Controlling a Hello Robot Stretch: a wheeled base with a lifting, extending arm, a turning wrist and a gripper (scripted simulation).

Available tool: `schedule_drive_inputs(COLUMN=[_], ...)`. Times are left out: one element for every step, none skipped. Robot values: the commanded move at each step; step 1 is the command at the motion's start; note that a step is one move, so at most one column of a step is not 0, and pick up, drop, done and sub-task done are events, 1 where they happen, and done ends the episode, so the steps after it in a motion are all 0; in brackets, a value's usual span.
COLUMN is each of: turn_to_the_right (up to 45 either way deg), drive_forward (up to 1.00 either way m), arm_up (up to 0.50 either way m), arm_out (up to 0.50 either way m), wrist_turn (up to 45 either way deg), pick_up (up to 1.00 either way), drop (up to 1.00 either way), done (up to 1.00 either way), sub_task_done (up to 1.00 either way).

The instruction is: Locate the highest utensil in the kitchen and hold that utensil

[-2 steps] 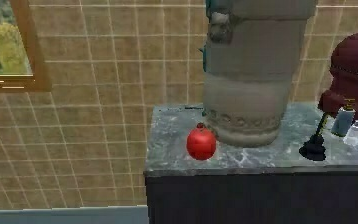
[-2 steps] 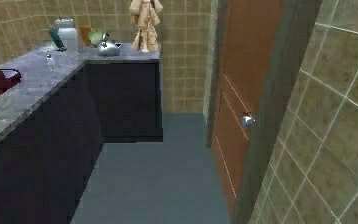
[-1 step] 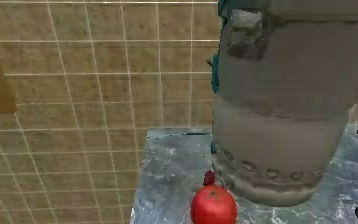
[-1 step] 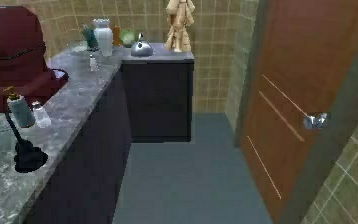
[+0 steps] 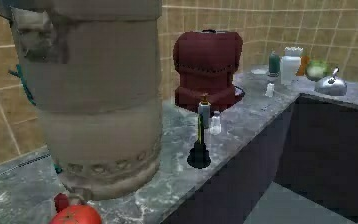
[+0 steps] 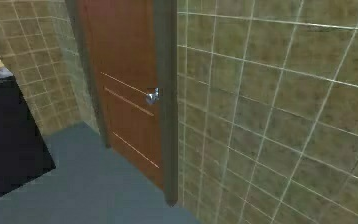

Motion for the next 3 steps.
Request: schedule_drive_inputs(turn_to_the_right=[42.0,0.0,3.0], drive_forward=[0.00,1.00,0.00], arm_up=[0.00,0.00,0.00], arm_out=[0.00,0.00,0.00], wrist_turn=[0.0,0.0,0.0], pick_up=[0.00,0.00,0.00], drop=[0.00,0.00,0.00], done=[0.00,0.00,0.00], sub_task_done=[0.00,0.00,0.00])
